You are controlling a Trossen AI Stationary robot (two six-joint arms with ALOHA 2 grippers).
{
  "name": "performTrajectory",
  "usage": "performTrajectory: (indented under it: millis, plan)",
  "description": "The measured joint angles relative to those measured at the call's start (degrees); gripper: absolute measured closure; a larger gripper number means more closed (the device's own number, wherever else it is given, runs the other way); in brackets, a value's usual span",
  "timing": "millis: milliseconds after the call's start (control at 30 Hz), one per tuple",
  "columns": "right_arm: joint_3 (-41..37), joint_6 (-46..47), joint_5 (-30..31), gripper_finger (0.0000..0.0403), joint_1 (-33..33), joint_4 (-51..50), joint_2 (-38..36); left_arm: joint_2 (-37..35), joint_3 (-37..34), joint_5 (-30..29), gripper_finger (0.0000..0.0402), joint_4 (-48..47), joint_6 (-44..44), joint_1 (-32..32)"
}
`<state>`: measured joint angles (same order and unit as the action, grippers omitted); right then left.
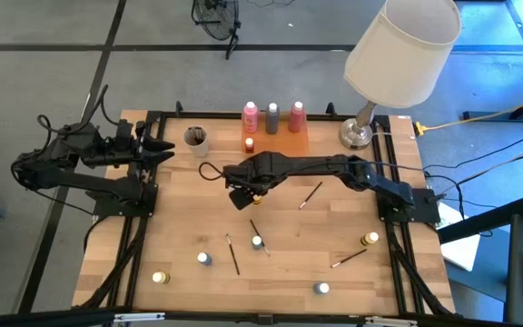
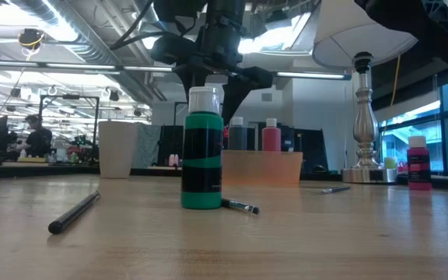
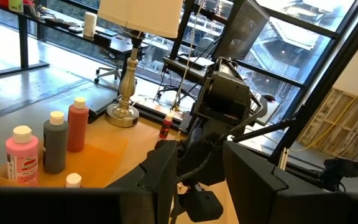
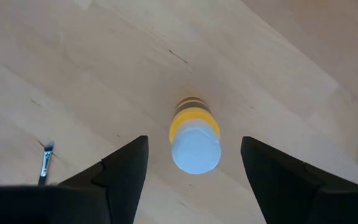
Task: Pick & Place Paint Supplies
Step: Put the yellow paint bottle into the orange bin
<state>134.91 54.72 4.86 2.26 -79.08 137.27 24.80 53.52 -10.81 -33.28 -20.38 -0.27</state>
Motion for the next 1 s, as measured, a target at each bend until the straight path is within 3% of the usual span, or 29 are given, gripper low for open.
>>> performTrajectory:
  millis: [1000]
  plan:
    - [-5.66, 0.29, -0.48, 0.0141, -0.66, 5.05, 0.05, 0.0, 0.0, 0.63, 0.0274, 0.0, -0.02, 0.0]
